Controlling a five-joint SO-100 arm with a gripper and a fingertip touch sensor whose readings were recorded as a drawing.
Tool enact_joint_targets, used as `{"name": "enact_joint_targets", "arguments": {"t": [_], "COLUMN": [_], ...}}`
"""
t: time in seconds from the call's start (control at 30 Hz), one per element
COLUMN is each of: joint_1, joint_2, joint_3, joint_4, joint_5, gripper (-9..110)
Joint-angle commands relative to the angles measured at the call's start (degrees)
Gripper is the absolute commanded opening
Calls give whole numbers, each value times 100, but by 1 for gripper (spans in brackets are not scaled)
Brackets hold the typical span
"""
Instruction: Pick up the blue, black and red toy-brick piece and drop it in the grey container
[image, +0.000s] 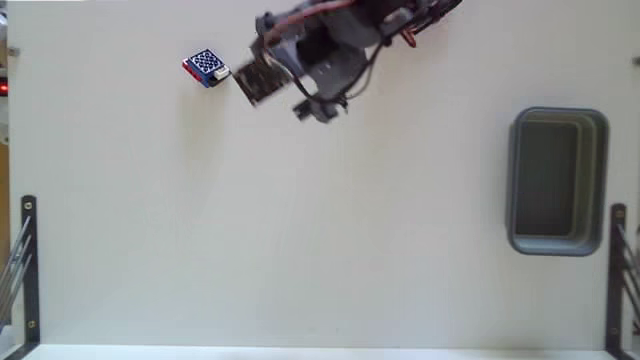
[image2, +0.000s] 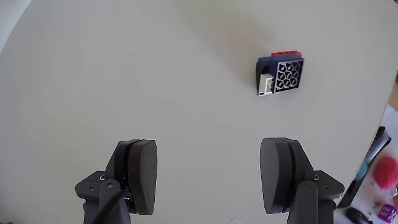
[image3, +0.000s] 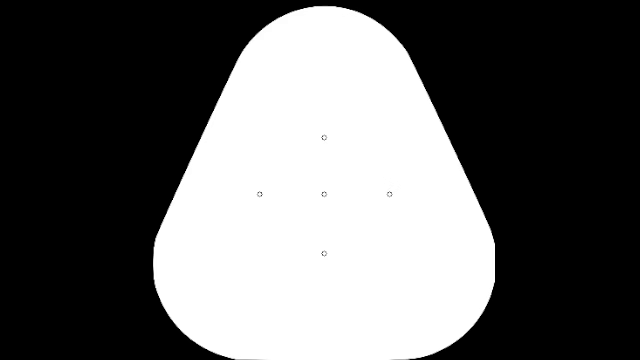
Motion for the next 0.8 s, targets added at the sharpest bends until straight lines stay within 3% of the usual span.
{"name": "enact_joint_targets", "arguments": {"t": [0.0, 0.77], "joint_1": [420, 883], "joint_2": [219, 219], "joint_3": [30, 30], "joint_4": [-22, -22], "joint_5": [26, 26], "gripper": [110, 110]}}
